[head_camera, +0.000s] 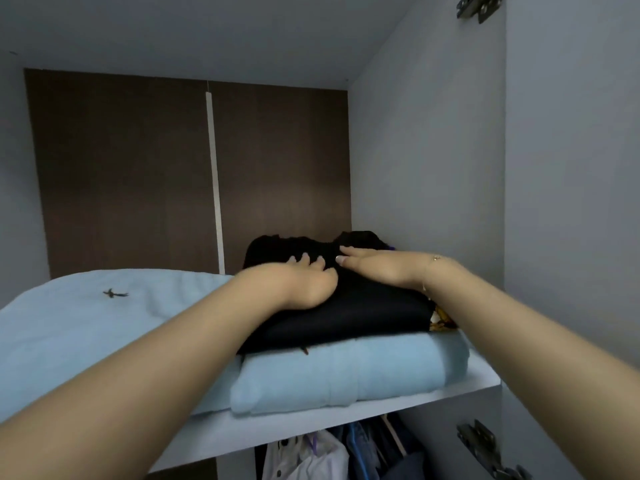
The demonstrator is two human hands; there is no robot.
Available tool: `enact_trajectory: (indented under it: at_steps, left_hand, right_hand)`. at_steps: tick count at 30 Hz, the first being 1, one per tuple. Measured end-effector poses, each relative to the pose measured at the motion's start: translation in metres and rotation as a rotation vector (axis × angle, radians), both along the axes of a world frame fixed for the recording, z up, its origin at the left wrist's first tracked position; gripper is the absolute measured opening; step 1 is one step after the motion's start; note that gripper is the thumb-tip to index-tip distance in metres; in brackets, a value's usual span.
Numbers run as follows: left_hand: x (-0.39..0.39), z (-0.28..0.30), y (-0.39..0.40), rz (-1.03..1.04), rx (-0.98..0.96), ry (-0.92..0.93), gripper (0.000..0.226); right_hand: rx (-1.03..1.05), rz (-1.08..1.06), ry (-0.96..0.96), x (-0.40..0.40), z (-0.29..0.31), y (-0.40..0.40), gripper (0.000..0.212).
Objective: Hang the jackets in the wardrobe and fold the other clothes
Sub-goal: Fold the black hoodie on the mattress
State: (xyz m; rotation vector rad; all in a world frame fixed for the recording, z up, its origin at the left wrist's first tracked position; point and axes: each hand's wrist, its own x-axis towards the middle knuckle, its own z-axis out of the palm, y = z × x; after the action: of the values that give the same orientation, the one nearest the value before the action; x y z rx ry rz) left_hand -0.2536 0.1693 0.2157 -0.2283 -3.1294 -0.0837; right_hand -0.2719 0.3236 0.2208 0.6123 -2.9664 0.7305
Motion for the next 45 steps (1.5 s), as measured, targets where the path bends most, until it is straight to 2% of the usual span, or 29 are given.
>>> enact_trajectory:
  at_steps: [4, 9, 12, 15, 19, 23, 29, 32, 35, 40, 45]
  left_hand:
    - [-0.004, -0.024, -0.015, 0.006, 0.140, 0.010, 0.056]
    - [0.004, -0.021, -0.009, 0.018, 0.175, 0.029, 0.054]
    - [0.021, -0.021, -0.010, 0.012, 0.238, 0.130, 0.056]
    - [0.057, -0.024, -0.013, 0.005, 0.266, 0.372, 0.054]
    - [0.126, -0.049, -0.029, -0.014, 0.126, 0.574, 0.056]
    - [0.202, -0.092, -0.048, -0.122, 0.127, 0.724, 0.062]
    - [0.297, -0.156, -0.056, -0.304, 0.027, 0.841, 0.067]
    - [0.336, -0.181, -0.043, -0.409, -0.022, 0.909, 0.064]
    - [0.376, -0.202, -0.016, -0.509, -0.012, 0.901, 0.066]
    - [0.453, -0.234, 0.060, -0.709, 0.086, 0.883, 0.067]
    - [0.561, -0.271, 0.183, -0.968, 0.191, 0.803, 0.068]
  right_hand:
    - [0.069, -0.001, 0.015, -0.022, -0.014, -0.004, 0.060]
    - [0.100, 0.008, 0.029, -0.025, -0.014, -0.004, 0.062]
    - [0.075, 0.013, 0.090, -0.003, -0.011, -0.001, 0.061]
    - [0.091, -0.038, 0.301, 0.040, -0.008, 0.006, 0.058]
    - [0.169, -0.139, 0.697, 0.125, -0.030, 0.009, 0.062]
    - [0.230, -0.260, 0.863, 0.222, -0.081, -0.004, 0.064]
    - [0.316, -0.502, 0.795, 0.357, -0.162, -0.014, 0.068]
    - [0.385, -0.618, 0.712, 0.418, -0.197, -0.001, 0.069]
    - [0.453, -0.730, 0.678, 0.479, -0.222, 0.023, 0.071]
    - [0.491, -0.915, 0.631, 0.598, -0.252, 0.086, 0.071]
    - [0.548, -1.116, 0.526, 0.752, -0.290, 0.166, 0.071]
